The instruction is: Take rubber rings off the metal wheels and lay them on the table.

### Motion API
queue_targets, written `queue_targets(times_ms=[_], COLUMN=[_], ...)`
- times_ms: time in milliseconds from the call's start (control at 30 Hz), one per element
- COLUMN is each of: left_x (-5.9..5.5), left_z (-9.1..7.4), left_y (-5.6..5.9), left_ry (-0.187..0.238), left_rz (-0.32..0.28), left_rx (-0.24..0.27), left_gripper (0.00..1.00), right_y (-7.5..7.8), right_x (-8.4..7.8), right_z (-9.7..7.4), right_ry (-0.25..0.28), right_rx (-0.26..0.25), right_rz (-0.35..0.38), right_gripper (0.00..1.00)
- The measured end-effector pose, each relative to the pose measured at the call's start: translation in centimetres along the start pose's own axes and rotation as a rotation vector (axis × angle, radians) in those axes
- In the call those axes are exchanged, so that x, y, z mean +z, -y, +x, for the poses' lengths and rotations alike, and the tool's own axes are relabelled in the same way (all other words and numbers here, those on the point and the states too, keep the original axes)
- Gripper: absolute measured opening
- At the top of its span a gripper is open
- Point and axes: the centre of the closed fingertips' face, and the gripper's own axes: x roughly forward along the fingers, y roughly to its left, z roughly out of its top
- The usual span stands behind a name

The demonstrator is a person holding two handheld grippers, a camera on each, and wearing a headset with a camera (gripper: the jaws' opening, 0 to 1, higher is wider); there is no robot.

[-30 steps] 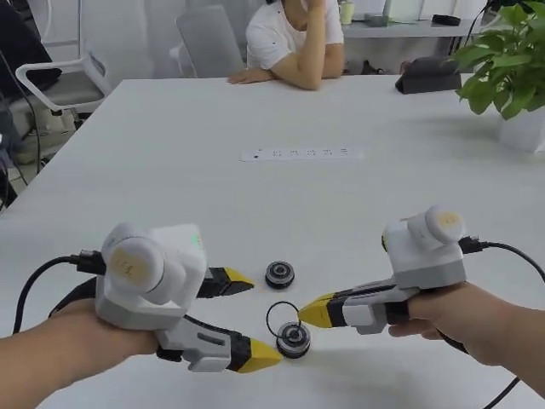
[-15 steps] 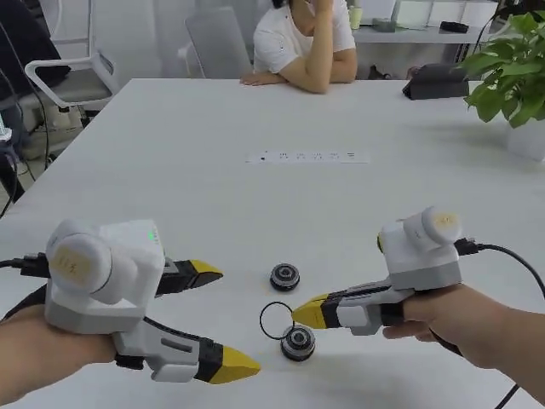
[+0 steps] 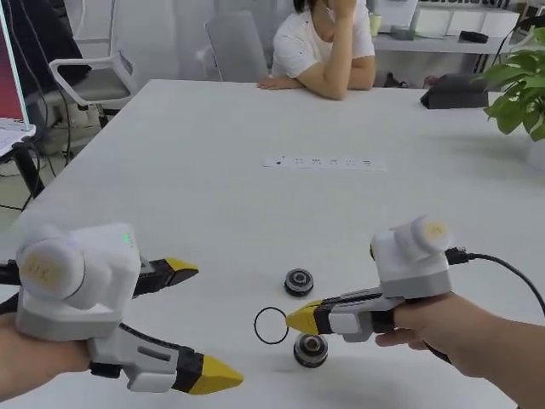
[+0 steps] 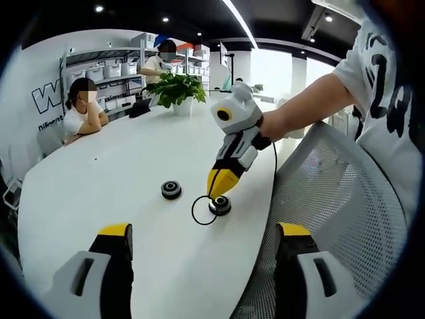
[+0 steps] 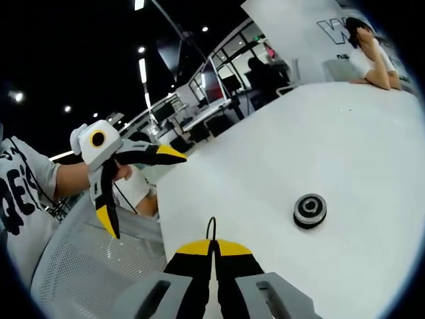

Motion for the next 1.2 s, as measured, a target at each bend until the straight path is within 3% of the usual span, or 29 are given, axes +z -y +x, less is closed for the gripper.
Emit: queue_targets(times_ms=[367, 800, 1000, 1200], left_x=[-1.0, -1.4, -1.8, -1.9], left_z=[-1.5, -2.2, -2.3, -2.2], left_y=[-1.1, -1.3, -1.3, -1.2], left_ry=[0.0, 0.01, 0.005, 0.003], left_rz=[-0.021, -0.04, -0.049, -0.051], left_rx=[0.049, 0.069, 0.073, 0.071], left_gripper=[0.88, 0.88, 0.88, 0.88], right_y=[-0.4, 0.3, 0.9, 1.3], right_x=[-0.7, -1.5, -1.8, -2.0], right_z=[2.2, 3.7, 3.9, 3.9], right_ry=[-0.029, -0.066, -0.084, -0.104], right_rx=[0.002, -0.041, -0.075, -0.097], right_rz=[-0.004, -0.026, -0.079, -0.127], right_gripper=[0.0, 0.0, 0.01, 0.08])
